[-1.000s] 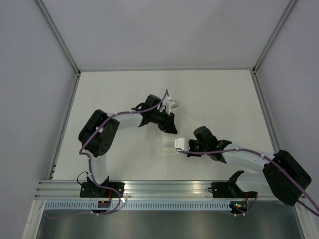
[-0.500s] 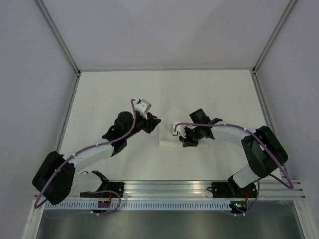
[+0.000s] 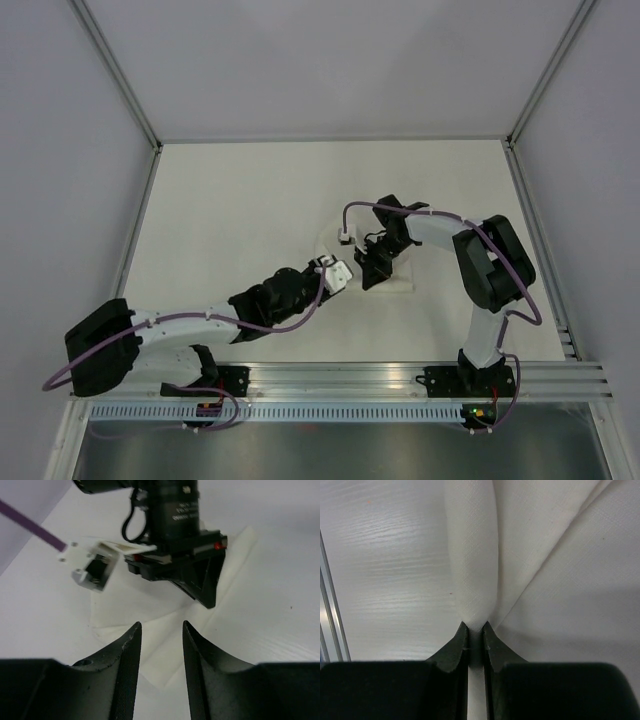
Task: Fold the napkin, place the utensils inside, and roll it up
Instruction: Roll the napkin with the utensil
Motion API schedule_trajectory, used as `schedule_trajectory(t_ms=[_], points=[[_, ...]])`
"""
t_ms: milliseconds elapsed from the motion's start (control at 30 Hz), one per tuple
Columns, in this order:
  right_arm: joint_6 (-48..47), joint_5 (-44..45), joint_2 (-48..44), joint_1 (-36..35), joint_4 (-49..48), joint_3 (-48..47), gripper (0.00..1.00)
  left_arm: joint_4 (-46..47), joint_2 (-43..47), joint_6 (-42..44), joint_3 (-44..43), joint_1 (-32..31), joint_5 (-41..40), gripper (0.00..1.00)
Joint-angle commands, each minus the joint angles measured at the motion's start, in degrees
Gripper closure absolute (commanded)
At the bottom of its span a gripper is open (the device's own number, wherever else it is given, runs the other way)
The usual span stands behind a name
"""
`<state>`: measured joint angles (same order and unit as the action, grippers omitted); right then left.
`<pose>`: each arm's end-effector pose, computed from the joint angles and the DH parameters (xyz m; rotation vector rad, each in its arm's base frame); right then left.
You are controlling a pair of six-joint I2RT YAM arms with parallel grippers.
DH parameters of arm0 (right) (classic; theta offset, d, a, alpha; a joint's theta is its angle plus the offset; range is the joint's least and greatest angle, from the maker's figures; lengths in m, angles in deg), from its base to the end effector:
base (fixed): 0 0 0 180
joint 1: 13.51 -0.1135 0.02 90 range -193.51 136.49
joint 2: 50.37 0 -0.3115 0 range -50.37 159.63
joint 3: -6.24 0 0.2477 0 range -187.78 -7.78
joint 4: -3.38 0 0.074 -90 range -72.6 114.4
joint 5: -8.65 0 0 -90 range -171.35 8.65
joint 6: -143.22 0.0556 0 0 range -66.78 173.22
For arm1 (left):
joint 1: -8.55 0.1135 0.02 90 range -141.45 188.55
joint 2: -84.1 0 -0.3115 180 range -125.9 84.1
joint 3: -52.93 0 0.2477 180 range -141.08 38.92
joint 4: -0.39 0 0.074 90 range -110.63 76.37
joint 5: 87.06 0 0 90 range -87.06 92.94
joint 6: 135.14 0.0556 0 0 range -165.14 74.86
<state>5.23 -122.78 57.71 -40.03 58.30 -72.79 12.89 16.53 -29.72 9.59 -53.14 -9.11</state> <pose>0.2926 0.1871 0.1743 -1.7013 2.1468 0.9907 0.1301 -0.2170 0.2737 0.9907 1.4885 -0.3966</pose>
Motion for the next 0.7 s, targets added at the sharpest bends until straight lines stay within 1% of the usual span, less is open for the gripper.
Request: schedule_trajectory(t_ms=[0,67,100,167,200,267,367,433,567,667], points=[[-2.29,8.3,7.76,-0.37,3.3,2.0,1.0,-0.86,-6.41,10.59,-2.58,-3.61,-4.91,0.56],[-2.63,8.3,8.64,-0.11,4.35,1.47,1.0,-0.68,-9.76,13.56,-3.81,-4.49,-4.03,0.55],[-2.64,8.38,9.08,-0.11,4.62,1.03,1.0,-0.16,-13.69,14.71,-4.34,-5.36,-3.68,0.54],[-2.73,8.47,9.96,-0.02,5.24,0.68,1.0,0.72,-17.31,17.61,-5.83,-5.81,-2.8,0.53],[-2.73,8.47,10.31,0.07,5.5,0.24,1.0,1.94,-19.94,18.24,-6.36,-5.9,-2.28,0.53],[-2.73,8.47,10.67,0.24,5.68,0.06,1.0,4.84,-22.68,20.34,-6.71,-5.9,-1.66,0.48],[-2.73,8.65,11.11,0.42,5.85,-0.11,1.0,8.09,-27.87,22.28,-7.94,-5.55,-1.66,0.45],[-2.81,8.56,11.37,0.51,6.03,-0.2,1.0,10.03,-30.76,22.72,-8.38,-5.11,-1.31,0.44],[-2.81,8.73,11.64,0.6,6.29,-0.29,1.0,10.92,-33.49,21.41,-8.91,-3.53,0.98,0.43],[-2.9,8.73,11.99,0.6,6.38,-0.46,1.0,9.08,-35.08,21.06,-9.79,-2.47,2.82,0.43]])
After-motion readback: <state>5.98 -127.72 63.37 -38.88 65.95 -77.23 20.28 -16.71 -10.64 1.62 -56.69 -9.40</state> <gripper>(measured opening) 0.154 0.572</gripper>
